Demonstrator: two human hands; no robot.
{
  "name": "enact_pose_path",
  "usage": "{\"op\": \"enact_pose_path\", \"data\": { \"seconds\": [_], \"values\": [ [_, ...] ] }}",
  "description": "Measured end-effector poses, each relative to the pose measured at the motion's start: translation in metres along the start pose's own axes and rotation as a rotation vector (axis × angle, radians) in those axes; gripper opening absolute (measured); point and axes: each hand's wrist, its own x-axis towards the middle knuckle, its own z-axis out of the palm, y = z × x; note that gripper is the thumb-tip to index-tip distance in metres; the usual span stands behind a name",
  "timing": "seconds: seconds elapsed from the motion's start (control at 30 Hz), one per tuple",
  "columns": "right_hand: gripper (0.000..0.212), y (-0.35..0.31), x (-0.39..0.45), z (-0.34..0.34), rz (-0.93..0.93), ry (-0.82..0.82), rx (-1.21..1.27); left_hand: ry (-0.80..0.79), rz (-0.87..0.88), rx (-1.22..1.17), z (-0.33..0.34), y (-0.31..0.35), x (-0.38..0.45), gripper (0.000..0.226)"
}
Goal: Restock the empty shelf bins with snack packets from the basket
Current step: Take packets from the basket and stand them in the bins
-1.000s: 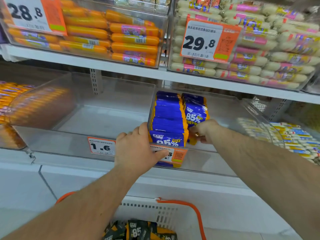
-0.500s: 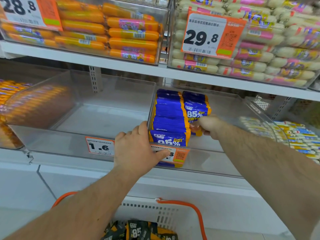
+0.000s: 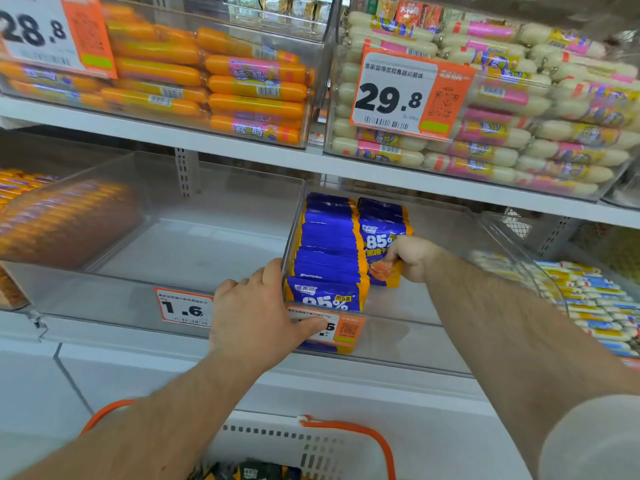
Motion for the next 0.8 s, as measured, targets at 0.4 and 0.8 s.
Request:
{"op": "enact_pose_path", "data": {
  "seconds": [0.4,0.8],
  "values": [
    [0.045,0.009,0.024,-0.006,-0.036,-0.014,0.068,-0.035,-0.016,0.023,-0.001,0.001,0.001,0.082],
    [0.06,0.016,0.027,-0.017,-0.023,0.0,-0.036,-0.036,-0.003,0.03,0.0,-0.001,0.001,0.08]
  ]
}}
